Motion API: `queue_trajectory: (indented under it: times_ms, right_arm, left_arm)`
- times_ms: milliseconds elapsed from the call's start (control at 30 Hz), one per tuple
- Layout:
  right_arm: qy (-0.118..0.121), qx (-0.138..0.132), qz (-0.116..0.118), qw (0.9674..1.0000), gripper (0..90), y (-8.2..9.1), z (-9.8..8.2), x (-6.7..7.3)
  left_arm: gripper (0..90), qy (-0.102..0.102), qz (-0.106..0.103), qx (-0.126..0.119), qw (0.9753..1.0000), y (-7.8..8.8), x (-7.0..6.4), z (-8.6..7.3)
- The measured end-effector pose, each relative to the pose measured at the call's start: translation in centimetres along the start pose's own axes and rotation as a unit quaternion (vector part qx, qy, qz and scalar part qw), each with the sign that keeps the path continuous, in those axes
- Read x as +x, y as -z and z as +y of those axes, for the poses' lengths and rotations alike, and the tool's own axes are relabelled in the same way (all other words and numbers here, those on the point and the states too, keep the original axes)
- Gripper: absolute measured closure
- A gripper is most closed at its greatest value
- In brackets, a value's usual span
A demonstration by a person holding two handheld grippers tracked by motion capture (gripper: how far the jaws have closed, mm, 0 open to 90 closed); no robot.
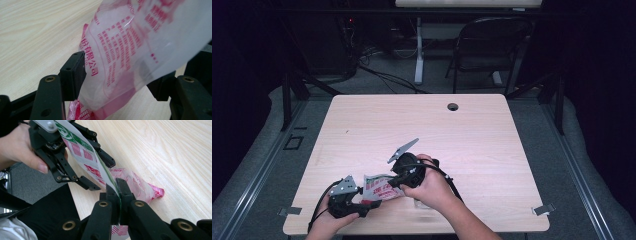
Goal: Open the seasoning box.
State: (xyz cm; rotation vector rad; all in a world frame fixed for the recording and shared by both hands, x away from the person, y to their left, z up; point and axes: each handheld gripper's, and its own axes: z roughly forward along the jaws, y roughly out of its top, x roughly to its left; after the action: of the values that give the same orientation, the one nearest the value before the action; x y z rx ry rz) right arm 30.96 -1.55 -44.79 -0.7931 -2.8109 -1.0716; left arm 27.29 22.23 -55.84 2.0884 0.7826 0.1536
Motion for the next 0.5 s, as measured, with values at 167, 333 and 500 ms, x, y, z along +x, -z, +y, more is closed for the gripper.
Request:
queue_trajectory:
  times_ms: [167, 333, 500]
  right_arm:
    - [0.000, 0.002, 0.002, 1.0000, 90.0, 0.0, 0.0, -0.1]
    - [-0.008, -0.004, 0.003, 1.0000, 90.0, 0.0, 0.0, -0.1]
    - [-0.006, -0.001, 0.003, 1.0000, 90.0, 0.1, 0.1, -0.2]
  left_arm:
    - [36.8, 0.006, 0.008, 0.005, 0.9999, -0.6, 0.3, -0.5]
    - [36.0, -0.008, 0.023, 0.026, 0.9994, -1.5, -0.1, -0.7]
    - [36.6, -0.007, 0.035, 0.027, 0.9990, -1.8, 0.0, -0.8]
